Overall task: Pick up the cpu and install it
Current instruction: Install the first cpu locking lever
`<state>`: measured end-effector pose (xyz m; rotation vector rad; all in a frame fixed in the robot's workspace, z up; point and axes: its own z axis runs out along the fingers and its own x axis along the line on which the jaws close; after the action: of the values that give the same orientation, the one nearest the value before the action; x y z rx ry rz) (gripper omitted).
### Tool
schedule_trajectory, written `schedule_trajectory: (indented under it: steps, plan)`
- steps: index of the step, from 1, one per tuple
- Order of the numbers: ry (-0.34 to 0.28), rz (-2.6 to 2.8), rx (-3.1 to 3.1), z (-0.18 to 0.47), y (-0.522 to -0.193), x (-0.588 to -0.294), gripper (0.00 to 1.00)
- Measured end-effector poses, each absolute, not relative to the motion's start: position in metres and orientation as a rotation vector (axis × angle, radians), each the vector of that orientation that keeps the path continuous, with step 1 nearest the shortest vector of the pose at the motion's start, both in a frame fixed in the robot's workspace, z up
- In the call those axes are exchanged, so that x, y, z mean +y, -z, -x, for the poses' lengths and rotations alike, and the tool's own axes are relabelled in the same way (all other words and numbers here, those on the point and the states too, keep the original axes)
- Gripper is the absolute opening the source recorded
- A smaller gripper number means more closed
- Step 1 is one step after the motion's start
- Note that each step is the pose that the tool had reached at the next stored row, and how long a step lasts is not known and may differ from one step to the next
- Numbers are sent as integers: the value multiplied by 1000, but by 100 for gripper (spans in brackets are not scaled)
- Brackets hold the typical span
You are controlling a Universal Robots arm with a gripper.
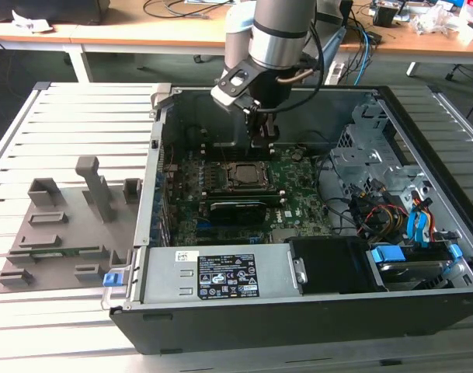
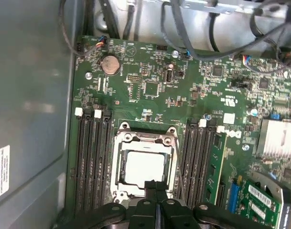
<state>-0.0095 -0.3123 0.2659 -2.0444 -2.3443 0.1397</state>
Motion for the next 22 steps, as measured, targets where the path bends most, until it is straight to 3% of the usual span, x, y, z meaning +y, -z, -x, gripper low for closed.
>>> schedule_trajectory:
  steps: [22]
  plan:
    - [-147,1391,-2809,9,-266,-312,11]
